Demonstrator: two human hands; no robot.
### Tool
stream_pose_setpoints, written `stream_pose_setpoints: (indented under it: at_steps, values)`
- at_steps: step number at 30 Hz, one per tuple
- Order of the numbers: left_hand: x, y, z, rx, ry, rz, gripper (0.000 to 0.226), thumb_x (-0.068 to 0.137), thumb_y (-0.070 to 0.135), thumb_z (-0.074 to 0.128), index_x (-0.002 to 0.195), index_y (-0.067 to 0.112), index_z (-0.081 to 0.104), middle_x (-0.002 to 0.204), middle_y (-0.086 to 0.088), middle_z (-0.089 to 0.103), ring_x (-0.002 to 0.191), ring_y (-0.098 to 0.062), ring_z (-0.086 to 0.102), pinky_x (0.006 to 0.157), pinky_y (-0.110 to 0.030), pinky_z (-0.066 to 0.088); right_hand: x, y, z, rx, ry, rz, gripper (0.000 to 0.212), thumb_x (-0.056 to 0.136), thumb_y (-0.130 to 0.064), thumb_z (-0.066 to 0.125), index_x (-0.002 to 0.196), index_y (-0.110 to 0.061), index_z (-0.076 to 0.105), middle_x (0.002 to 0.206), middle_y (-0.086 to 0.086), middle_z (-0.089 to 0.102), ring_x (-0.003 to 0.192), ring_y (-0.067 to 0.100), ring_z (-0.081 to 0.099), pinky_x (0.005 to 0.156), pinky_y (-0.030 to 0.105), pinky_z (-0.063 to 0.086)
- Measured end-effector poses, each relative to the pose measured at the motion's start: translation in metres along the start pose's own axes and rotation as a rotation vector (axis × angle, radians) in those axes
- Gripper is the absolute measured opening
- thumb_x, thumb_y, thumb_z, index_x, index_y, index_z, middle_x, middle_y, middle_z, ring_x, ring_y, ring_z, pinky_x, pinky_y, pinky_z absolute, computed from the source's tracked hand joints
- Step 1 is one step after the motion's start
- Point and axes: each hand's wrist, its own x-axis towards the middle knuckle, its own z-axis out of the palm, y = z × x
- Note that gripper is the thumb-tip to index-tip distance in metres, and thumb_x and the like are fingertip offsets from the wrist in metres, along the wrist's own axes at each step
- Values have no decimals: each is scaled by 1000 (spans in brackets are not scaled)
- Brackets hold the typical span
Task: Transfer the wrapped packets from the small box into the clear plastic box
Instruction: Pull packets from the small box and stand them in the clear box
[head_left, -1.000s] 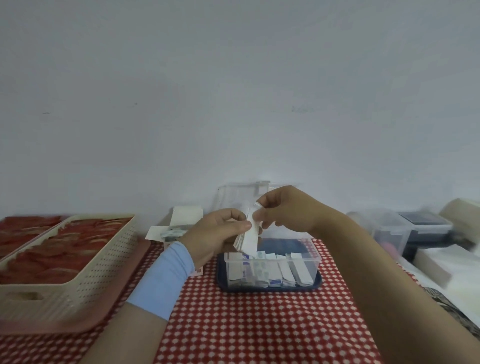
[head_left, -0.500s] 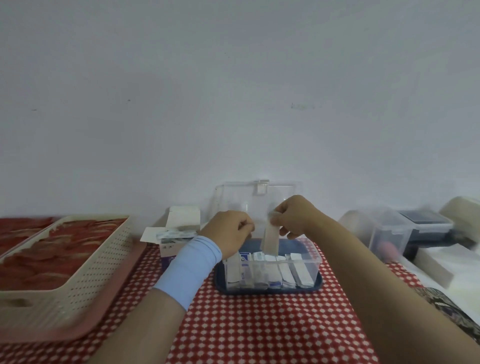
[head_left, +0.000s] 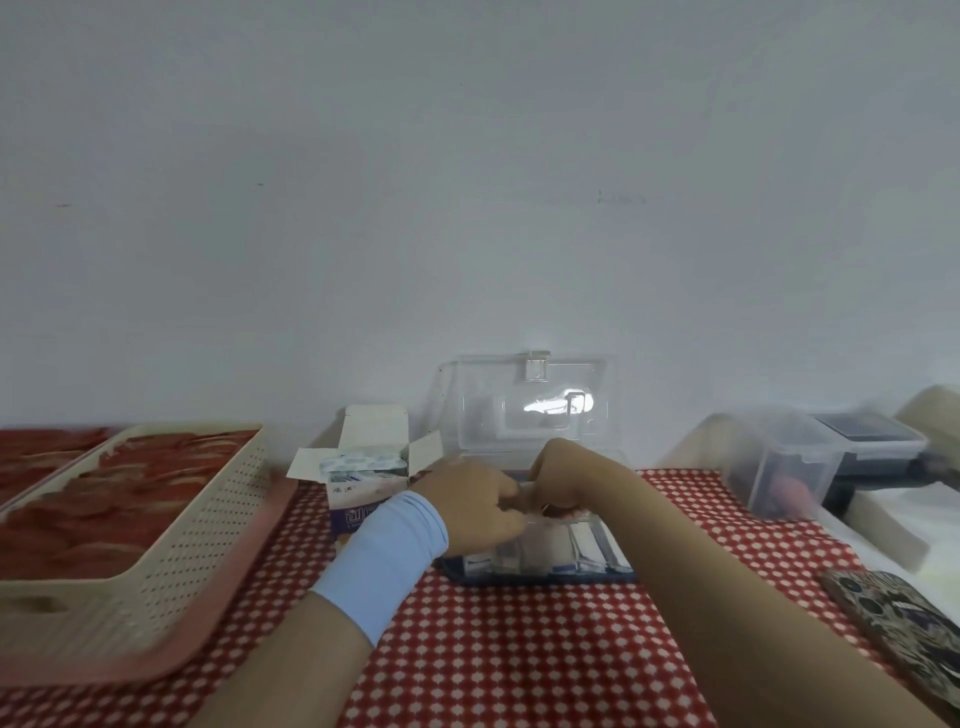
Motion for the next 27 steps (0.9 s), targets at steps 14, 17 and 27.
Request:
stream_pose_setpoints:
  at_steps: [14, 17, 27]
  values:
    - [8, 17, 3, 138, -172, -47, 41, 94, 46, 44, 101, 16, 71, 98, -6, 69, 89, -22, 59, 79, -30, 39, 2, -1, 0, -124, 109, 63, 27, 95, -17, 66, 73, -11, 51, 91, 9, 68, 81, 20, 69, 69, 25, 55]
    - [6, 17, 4, 125, -149, -23, 44, 91, 50, 45, 114, 21, 68, 106, -3, 69, 96, -22, 60, 87, -32, 47, 1, -3, 1, -100, -13, 102, 16, 97, -19, 63, 95, -3, 64, 102, 12, 76, 89, 22, 76, 85, 35, 60]
    - [-2, 18, -10, 21, -135, 9, 39, 84, 43, 50, 113, 27, 70, 118, 5, 64, 106, -21, 60, 93, -37, 50, -12, 0, -10, 22, -63, 89, 20, 99, -17, 60, 103, 2, 65, 97, 11, 78, 64, 21, 72, 87, 40, 61]
